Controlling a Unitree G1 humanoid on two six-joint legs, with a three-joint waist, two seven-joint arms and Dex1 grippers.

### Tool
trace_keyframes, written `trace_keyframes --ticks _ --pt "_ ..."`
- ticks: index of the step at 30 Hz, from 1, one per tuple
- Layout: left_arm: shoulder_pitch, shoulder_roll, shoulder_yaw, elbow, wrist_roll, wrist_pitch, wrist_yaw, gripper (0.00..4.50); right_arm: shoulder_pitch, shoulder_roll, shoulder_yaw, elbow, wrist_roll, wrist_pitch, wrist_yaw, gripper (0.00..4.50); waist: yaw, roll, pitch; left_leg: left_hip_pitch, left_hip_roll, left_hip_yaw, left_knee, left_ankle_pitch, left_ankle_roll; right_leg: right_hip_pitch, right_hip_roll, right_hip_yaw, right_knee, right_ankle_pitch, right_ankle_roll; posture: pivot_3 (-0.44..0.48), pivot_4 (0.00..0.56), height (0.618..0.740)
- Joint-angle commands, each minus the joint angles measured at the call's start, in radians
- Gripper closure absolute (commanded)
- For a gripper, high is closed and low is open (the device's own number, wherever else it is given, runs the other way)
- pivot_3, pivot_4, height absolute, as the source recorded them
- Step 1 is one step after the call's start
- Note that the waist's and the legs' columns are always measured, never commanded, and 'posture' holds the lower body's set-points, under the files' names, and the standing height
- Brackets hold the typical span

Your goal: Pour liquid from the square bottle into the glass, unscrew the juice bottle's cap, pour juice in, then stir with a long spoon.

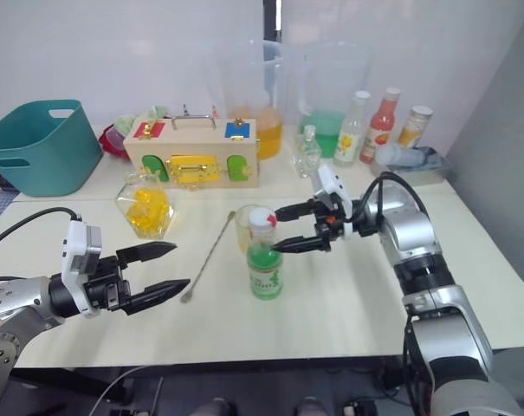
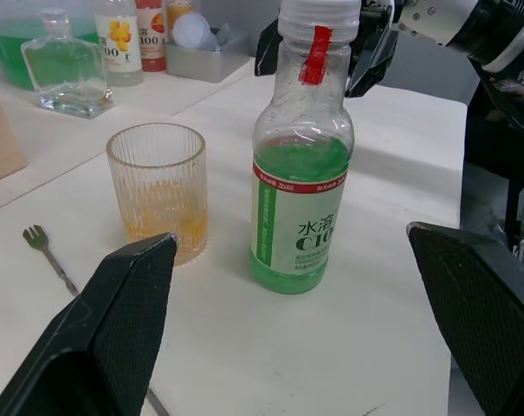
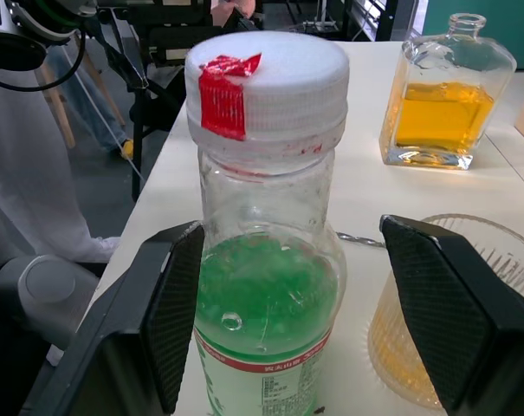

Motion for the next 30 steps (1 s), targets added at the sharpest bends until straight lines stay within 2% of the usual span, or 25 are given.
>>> trace_keyframes --ticks 1,10,17,20,23,26,30 --pt "-0.004 0.031 0.052 -0.019 -0.031 0.004 -0.005 0.0 -0.042 0.01 0.009 -0.014 0.029 0.004 0.057 1.08 -0.001 0.0 0.0 0.0 0.0 0.0 0.0 0.0 0.0 0.0 0.0 0.0 0.0 0.0 0.0 0.0 0.15 0.74" --pt "-0.002 0.042 0.042 -0.013 -0.031 -0.005 -0.006 0.0 -0.054 0.025 0.04 -0.029 0.082 0.066 0.057 1.08 -0.003 0.0 0.0 0.0 0.001 0.0 0.0 0.0 0.0 -0.002 0.001 0.0 0.0 0.001 -0.001 0.0 0.15 0.74" --pt "-0.001 0.035 0.01 -0.015 -0.013 -0.013 -0.012 0.0 -0.031 0.018 0.024 -0.09 0.117 0.156 0.056 3.15 -0.002 0.0 0.0 -0.001 0.001 0.0 0.0 0.0 -0.001 -0.003 0.001 0.0 0.0 0.001 -0.001 0.0 0.15 0.74" --pt "-0.011 0.032 -0.001 -0.015 -0.017 -0.013 -0.008 0.0 -0.015 0.01 -0.001 -0.127 0.115 0.175 0.044 3.21 -0.002 0.0 0.0 -0.004 0.001 0.0 0.0 0.0 -0.001 -0.006 0.001 0.0 0.001 0.001 -0.001 0.0 0.15 0.74" --pt "-0.023 0.027 -0.016 -0.011 -0.018 -0.014 -0.008 0.0 0.037 -0.009 -0.052 -0.251 0.152 0.244 -0.033 3.21 0.003 0.0 0.0 -0.007 0.001 0.0 0.0 0.0 -0.001 -0.009 0.001 0.0 0.002 0.001 -0.002 0.0 0.15 0.74" --pt "-0.031 0.016 -0.028 -0.01 -0.018 -0.015 -0.004 0.0 0.121 -0.014 -0.106 -0.445 0.202 0.34 -0.158 3.21 0.004 0.0 0.0 -0.011 0.001 0.0 0.0 0.0 -0.001 -0.015 0.001 0.001 0.005 0.002 -0.002 0.0 0.15 0.74" --pt "-0.04 0.013 -0.044 0.004 -0.022 -0.012 -0.02 0.0 0.23 0.016 -0.189 -0.688 0.254 0.454 -0.413 3.21 0.001 0.0 0.0 -0.011 0.0 0.0 0.0 0.0 -0.001 -0.016 0.0 0.001 0.008 0.002 -0.002 0.0 0.15 0.74"
